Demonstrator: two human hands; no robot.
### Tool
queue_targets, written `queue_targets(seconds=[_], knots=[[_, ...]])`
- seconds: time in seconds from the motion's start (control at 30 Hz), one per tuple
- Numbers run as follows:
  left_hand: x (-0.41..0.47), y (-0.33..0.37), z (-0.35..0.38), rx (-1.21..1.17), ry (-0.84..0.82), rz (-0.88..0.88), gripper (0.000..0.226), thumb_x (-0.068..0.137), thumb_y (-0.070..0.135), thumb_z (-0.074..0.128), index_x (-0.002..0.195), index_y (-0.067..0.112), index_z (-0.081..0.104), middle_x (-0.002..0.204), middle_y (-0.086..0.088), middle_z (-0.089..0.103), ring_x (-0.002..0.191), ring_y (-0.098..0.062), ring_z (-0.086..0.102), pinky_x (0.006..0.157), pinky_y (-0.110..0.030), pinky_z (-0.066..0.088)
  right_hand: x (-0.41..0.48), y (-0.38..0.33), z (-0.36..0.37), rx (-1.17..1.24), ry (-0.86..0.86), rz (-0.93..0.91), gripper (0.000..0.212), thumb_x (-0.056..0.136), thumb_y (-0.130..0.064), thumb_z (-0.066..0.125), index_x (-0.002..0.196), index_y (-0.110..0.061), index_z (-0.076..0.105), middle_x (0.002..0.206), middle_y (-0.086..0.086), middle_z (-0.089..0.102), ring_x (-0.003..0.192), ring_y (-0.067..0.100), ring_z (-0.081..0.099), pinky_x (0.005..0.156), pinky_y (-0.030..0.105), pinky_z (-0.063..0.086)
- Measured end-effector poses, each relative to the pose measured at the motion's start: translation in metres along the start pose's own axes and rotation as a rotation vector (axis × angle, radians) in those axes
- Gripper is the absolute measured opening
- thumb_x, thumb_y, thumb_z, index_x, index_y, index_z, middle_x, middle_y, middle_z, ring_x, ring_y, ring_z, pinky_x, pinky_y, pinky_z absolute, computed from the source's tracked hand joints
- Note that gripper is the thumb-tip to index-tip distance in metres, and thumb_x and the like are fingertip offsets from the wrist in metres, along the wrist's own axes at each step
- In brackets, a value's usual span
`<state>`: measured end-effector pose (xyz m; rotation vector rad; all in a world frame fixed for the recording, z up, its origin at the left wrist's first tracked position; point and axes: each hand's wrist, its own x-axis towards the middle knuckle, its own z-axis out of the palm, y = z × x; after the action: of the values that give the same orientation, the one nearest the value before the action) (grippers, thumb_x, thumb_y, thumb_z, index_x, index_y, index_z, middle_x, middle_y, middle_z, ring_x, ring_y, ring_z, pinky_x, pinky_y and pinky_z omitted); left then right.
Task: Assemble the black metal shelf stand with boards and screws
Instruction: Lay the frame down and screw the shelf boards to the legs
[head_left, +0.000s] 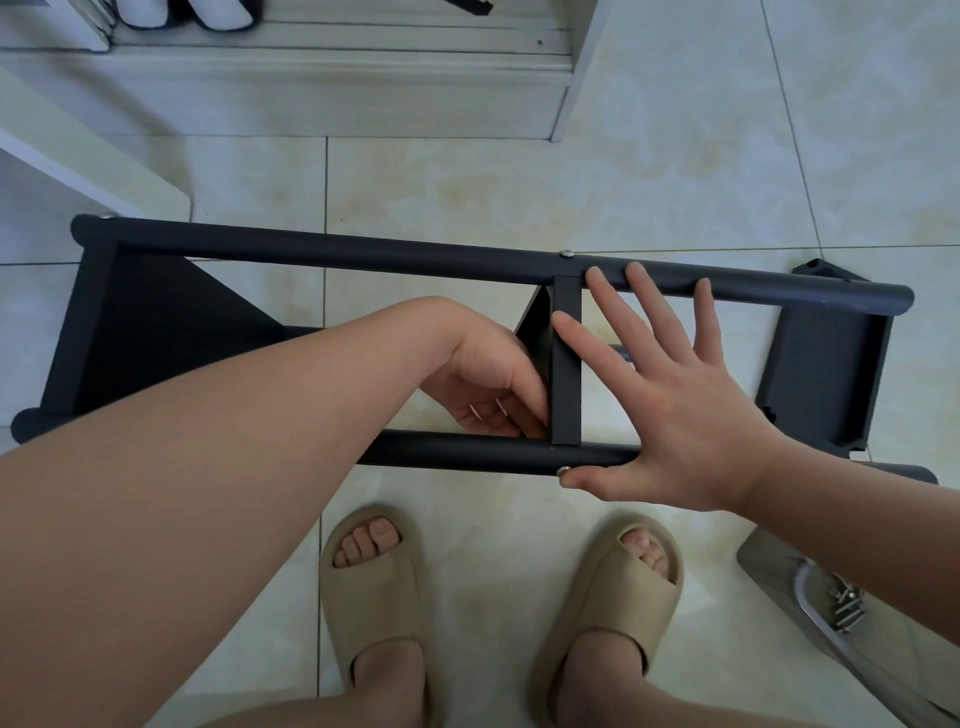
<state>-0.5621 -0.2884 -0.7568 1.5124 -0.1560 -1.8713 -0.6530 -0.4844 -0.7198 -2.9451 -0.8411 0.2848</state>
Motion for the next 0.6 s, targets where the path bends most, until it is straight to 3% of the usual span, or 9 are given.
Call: queue_targets(seconds=[0.3, 0.47, 0.6], knots=[[0.0006, 0.0033, -0.0017, 0.006, 0.004, -0.009, 0.011, 0.092, 0.009, 0.063, 0.097, 0.017, 0.069, 0.079, 0.004, 0.068, 0.067, -0.008, 0.06, 0.067, -0.021, 0.048, -0.0002, -0.0014, -0.0013, -0.002, -0.011, 0.006, 0.114, 0.071, -0.089, 0.044, 0.16, -0.021, 0.022, 0.168, 0.013, 0.008, 0.155, 0.04, 0.0, 0.114, 0.076, 0.002], [0.0003, 0.0029, -0.002, -0.043, 0.012, 0.039, 0.016, 0.091, 0.006, 0.064, 0.1, 0.018, 0.068, 0.086, 0.003, 0.07, 0.076, -0.01, 0.062, 0.072, -0.023, 0.046, 0.0003, -0.001, -0.0016, 0.0, -0.01, 0.001, 0.114, 0.072, -0.089, 0.045, 0.16, -0.02, 0.022, 0.168, 0.013, 0.008, 0.155, 0.04, 0.0, 0.113, 0.077, 0.003], [0.0021, 0.0019, -0.0006, 0.04, 0.031, 0.008, 0.03, 0.09, 0.013, 0.068, 0.119, 0.017, 0.068, 0.098, 0.003, 0.072, 0.086, -0.014, 0.065, 0.082, -0.028, 0.047, 0.0003, -0.001, -0.0017, 0.003, -0.01, 0.002, 0.114, 0.072, -0.088, 0.046, 0.16, -0.02, 0.023, 0.168, 0.013, 0.008, 0.155, 0.04, 0.0, 0.113, 0.077, 0.002]])
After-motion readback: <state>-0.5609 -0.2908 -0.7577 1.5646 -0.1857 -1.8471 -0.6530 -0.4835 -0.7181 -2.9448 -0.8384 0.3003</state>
